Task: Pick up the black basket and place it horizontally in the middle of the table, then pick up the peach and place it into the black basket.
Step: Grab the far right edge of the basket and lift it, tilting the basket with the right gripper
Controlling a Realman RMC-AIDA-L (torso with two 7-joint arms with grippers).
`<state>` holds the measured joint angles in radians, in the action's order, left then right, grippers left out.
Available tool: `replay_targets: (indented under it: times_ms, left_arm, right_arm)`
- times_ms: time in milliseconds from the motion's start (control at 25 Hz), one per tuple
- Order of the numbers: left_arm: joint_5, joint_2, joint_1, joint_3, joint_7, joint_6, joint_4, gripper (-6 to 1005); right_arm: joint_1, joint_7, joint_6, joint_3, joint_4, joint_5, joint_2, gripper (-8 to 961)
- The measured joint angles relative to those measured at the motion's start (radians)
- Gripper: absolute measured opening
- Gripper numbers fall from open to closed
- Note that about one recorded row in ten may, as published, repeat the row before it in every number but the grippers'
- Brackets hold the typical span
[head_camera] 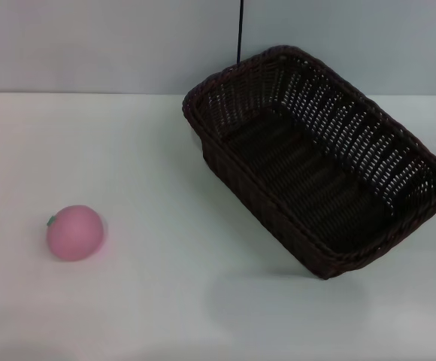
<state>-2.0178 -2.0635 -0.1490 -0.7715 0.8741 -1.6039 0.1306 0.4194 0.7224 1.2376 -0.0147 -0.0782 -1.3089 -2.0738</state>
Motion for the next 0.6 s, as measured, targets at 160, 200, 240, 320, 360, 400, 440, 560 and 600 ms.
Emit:
replay_targets:
  times_ms: [160,200,240,320,360,400,440,560,600]
  left_arm:
    - [-0.002,0.001,0.009,0.001,0.004,-0.008,-0.007,0]
    - [-0.002,0.001,0.012,0.002,0.005,-0.014,-0.008,1]
    - [-0.005,0.001,0.017,0.004,0.005,-0.026,-0.009,1]
    - [-0.005,0.001,0.017,0.004,0.005,-0.026,-0.009,2]
    - [-0.005,0.001,0.017,0.004,0.005,-0.026,-0.009,2]
    - [-0.005,0.001,0.017,0.004,0.005,-0.026,-0.009,2]
    - [-0.008,0.001,0.030,0.010,0.006,-0.071,-0.011,3]
    - [-0.009,-0.002,0.039,0.034,0.008,-0.095,-0.009,4]
    - [-0.010,-0.002,0.037,0.039,-0.001,-0.090,-0.010,4]
  right_arm:
    - [-0.007,0.006,0.045,-0.018,0.006,0.017,-0.001,0]
    - [-0.008,0.006,0.050,-0.019,0.008,0.018,-0.002,0]
    - [-0.009,0.005,0.052,-0.020,0.011,0.018,-0.002,1]
    - [-0.012,0.001,0.052,-0.020,0.014,0.018,-0.002,2]
    - [-0.014,0.000,0.052,-0.019,0.014,0.018,-0.002,2]
    - [-0.016,0.000,0.051,-0.018,0.014,0.018,-0.003,2]
    - [-0.019,0.000,0.050,-0.017,0.014,0.018,-0.003,3]
    - [-0.025,0.000,0.050,-0.019,0.014,0.018,-0.003,4]
    - [-0.026,0.000,0.049,-0.019,0.014,0.018,-0.003,5]
